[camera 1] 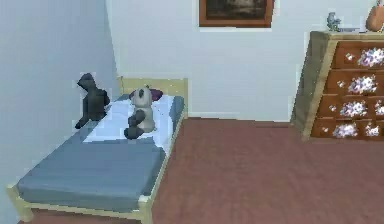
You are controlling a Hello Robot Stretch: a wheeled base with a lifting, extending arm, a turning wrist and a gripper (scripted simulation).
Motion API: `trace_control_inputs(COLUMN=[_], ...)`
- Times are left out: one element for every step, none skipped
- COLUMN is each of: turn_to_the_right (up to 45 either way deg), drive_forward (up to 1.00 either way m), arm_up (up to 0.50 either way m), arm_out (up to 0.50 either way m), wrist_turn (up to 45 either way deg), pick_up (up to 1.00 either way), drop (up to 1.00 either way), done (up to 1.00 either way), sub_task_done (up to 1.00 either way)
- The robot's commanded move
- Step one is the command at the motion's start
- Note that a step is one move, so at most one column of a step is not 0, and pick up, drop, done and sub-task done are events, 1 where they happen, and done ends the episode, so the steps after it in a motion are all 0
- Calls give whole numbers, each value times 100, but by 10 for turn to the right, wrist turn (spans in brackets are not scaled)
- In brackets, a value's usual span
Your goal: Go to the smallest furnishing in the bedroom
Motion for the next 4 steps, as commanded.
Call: trace_control_inputs(turn_to_the_right=[240, 0, 450, 450], drive_forward=[0, 5, 0, 0], arm_up=[0, 0, 0, 0], arm_out=[0, 0, 0, 0], wrist_turn=[0, 0, 0, 0], pick_up=[0, 0, 0, 0], drop=[0, 0, 0, 0], done=[0, 0, 0, 0], sub_task_done=[0, 0, 0, 0])
